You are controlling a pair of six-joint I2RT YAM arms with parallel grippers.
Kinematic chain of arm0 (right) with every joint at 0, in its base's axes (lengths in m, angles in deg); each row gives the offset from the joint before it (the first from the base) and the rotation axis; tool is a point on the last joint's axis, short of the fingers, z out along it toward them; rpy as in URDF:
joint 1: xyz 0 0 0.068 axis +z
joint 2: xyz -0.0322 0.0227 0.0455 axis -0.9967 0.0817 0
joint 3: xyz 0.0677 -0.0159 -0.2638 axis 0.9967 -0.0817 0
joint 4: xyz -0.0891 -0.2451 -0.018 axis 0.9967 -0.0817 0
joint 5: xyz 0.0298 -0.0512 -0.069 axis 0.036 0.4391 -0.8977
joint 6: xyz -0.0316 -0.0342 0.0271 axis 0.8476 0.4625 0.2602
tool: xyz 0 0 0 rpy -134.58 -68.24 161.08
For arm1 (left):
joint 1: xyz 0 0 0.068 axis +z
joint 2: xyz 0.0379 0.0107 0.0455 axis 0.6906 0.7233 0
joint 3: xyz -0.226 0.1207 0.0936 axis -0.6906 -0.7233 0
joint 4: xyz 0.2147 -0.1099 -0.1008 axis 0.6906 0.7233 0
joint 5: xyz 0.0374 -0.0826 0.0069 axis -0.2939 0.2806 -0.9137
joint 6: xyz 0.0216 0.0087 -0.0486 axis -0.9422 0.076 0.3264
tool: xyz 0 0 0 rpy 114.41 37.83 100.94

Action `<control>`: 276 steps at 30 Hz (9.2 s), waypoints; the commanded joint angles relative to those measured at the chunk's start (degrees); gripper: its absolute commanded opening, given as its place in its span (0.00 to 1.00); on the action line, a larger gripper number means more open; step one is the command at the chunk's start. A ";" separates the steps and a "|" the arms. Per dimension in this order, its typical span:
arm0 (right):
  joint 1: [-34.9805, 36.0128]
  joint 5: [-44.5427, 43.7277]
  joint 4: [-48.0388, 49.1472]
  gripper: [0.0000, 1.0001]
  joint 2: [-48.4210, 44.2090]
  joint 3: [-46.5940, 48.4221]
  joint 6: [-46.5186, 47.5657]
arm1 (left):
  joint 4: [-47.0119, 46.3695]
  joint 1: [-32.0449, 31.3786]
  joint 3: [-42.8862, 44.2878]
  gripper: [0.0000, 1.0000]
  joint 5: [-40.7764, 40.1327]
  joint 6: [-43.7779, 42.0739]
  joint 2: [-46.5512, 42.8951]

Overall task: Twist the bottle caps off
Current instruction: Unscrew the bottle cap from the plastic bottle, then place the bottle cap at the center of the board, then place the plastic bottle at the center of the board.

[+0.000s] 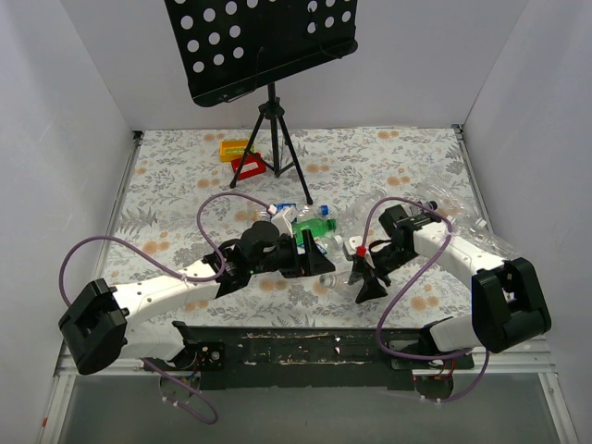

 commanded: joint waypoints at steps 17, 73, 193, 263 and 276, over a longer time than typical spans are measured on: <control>0.29 0.65 -1.72 0.05 -0.82 0.50 0.53 | -10.22 0.56 -15.78 0.98 18.98 -73.22 -23.65; 0.20 0.47 -1.72 0.05 -0.21 0.58 0.44 | -4.53 0.65 -2.41 0.00 0.98 -8.42 -7.01; -7.71 22.71 7.33 0.02 1.29 1.90 -19.51 | -39.93 -1.28 -9.36 0.67 -13.55 -3.10 4.14; -13.86 21.74 -5.94 0.94 -2.05 4.45 -3.34 | 10.79 57.25 25.18 0.00 -26.90 -40.36 8.70; -13.86 21.74 -6.82 0.94 -1.17 4.72 -2.46 | 10.69 57.52 27.64 0.20 -29.89 -41.60 14.78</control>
